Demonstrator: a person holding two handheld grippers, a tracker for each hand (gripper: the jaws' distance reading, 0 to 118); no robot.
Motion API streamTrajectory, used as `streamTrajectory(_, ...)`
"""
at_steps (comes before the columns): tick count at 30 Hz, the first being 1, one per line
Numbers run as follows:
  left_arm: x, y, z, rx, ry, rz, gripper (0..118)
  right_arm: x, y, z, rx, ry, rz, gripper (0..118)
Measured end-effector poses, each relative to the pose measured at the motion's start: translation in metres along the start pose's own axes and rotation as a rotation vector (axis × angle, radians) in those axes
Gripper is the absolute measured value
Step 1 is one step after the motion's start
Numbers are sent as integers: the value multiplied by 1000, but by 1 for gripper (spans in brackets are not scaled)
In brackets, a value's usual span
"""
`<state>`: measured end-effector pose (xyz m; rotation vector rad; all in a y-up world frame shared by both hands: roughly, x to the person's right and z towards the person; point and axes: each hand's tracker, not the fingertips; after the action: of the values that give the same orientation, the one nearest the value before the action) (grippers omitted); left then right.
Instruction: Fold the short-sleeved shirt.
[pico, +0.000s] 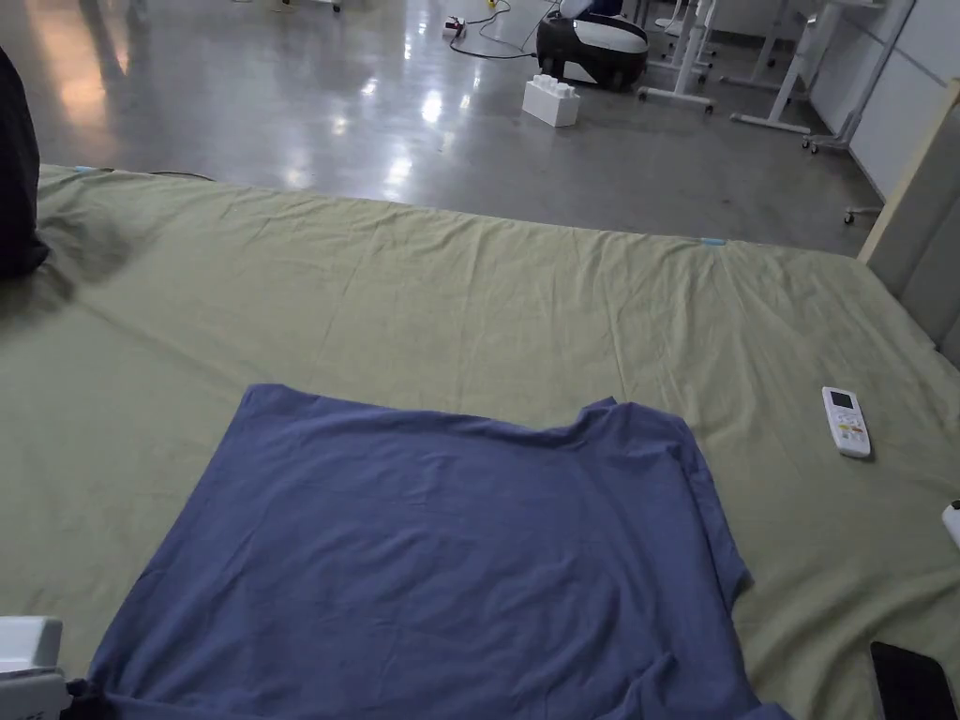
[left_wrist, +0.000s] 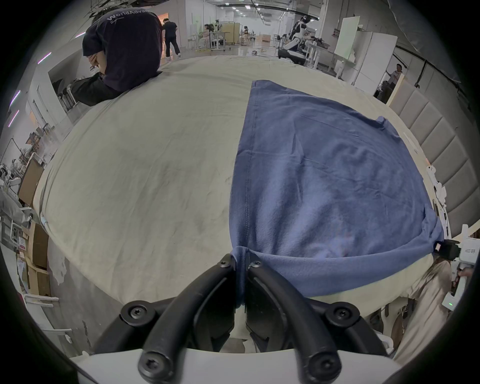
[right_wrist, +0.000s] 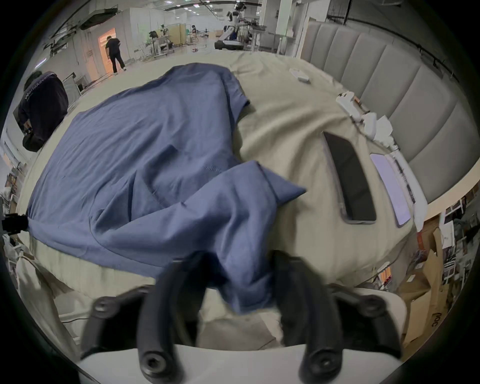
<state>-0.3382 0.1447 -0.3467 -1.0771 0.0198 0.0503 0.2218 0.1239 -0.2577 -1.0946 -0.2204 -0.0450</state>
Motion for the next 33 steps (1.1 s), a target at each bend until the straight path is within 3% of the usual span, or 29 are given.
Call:
streamTrajectory(1,0,-1,0,-1,-1,3,6,-1,0,-4,1,30,-5,19)
streamTrajectory(2,0,-2,0,-1,-2,6,6,-3,0,-7,3,56,-13,15)
streamTrajectory(5,2,-3,1,-1,-3,11,6,-11,2,-5,13,18,77,9)
streamTrajectory(6,3,-5,2,3,-2,13,6,-11,3,-3,9,16,62,8)
streamTrajectory(14,3,-4,19,101,-16,29,6,-7,9,32,79,6,99,7)
streamTrajectory(22,8,40,37,282,-33,26,6,-6,61,62,237,31,52,7)
streamTrajectory(33,24,139,-25,281,-19,-9,6,-17,158,3,272,37,54,7)
